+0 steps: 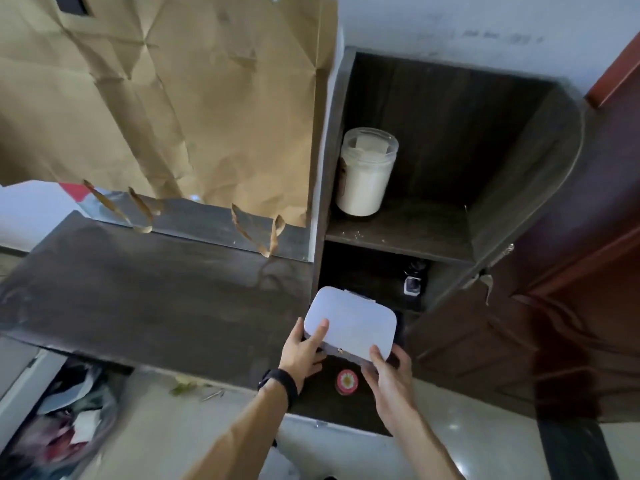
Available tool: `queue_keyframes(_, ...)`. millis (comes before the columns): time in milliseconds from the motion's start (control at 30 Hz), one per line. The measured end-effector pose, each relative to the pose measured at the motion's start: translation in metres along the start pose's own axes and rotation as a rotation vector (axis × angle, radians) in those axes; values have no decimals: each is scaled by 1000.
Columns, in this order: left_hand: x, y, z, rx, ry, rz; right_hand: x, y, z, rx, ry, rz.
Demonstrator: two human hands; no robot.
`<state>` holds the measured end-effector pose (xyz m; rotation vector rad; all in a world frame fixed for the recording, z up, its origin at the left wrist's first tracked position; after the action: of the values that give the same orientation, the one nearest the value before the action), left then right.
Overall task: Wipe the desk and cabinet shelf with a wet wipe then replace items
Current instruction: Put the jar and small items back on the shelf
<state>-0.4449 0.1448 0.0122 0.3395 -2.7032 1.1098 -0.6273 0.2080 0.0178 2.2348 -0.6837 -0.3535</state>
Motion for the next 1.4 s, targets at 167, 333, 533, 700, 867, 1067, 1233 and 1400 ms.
queue_keyframes(167,-65,17,-13,-31,-28,-117,23,-43,-27,31,147,-107)
queue_keyframes(333,-163,3,-13,-25,-133,-264,99,-59,-36,-61,355,-547)
queue_keyframes(533,-288,-61,21,18,-297,-316,216,-51,-9,-374,389,-1130)
queue_keyframes(700,-352,-118,65,-20,-318,-301,298,-50,18,-519,290,-1497)
queue_keyframes(867,-382,-162,103,-29,-298,-286,353,-53,28,-534,197,-1756)
queue_keyframes(1067,-404,-208,135,95,-369,146,379,-76,32,-522,202,-1898)
queue_keyframes(1233,-400,-222,125,271,-462,753,373,-80,37,-534,168,-1903)
queue_keyframes(1400,-350,-189,117,626,-97,1579,372,-81,38,-535,166,-1877)
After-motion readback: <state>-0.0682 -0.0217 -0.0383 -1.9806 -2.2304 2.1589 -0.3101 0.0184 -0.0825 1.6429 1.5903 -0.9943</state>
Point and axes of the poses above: each hand's wrist, its own z-axis towards the middle knuckle, its own x-axis out of the palm, y = z × x, the point moved 8 cm from there along z, towards the middle knuckle, and after that the axes turned 12 degrees about -z, right-handed, at the moved point
